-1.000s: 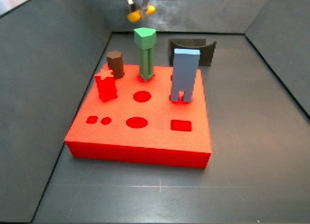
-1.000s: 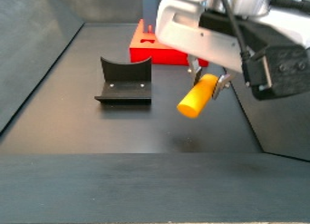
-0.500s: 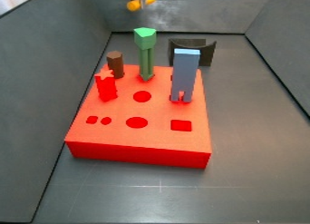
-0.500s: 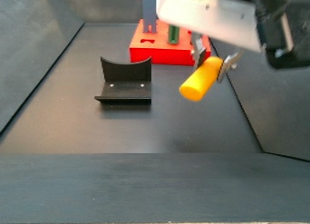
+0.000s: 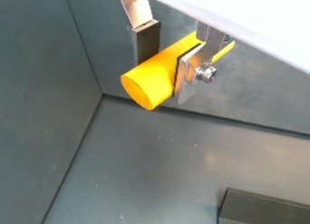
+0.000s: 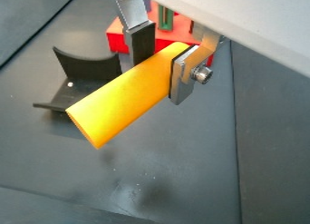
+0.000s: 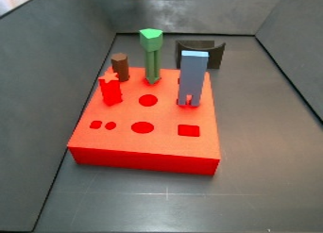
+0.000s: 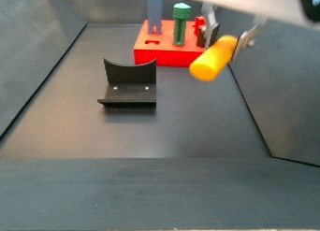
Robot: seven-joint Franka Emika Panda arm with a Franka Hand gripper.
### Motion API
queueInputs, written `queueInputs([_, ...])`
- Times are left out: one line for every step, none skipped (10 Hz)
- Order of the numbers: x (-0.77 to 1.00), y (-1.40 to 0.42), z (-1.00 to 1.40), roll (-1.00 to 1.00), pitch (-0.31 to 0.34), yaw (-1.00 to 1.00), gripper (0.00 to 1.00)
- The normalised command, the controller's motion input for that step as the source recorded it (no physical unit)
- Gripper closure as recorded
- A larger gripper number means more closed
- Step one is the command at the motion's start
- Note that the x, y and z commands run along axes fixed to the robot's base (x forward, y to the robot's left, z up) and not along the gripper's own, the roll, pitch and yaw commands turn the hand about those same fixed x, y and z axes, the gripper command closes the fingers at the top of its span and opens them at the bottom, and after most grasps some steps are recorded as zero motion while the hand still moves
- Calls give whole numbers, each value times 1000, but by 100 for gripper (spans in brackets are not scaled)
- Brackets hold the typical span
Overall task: Pick up the oval object. Move up. Place the oval object on the fixture. Regrasp the oval object. Move to above the board. Insert the oval object.
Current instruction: Place the oval object on the fixture.
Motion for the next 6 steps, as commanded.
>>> queueInputs([-7,3,223,82,110,20,100])
queueInputs([1000,-868,171,87,39,1000,100])
queueInputs([1000,-857,139,91,48,1000,100])
queueInputs([1000,-831,134,97,58,1000,100])
queueInputs([1000,-755,123,114,84,1000,100])
queueInputs([1000,-688,117,128,109,1000,100])
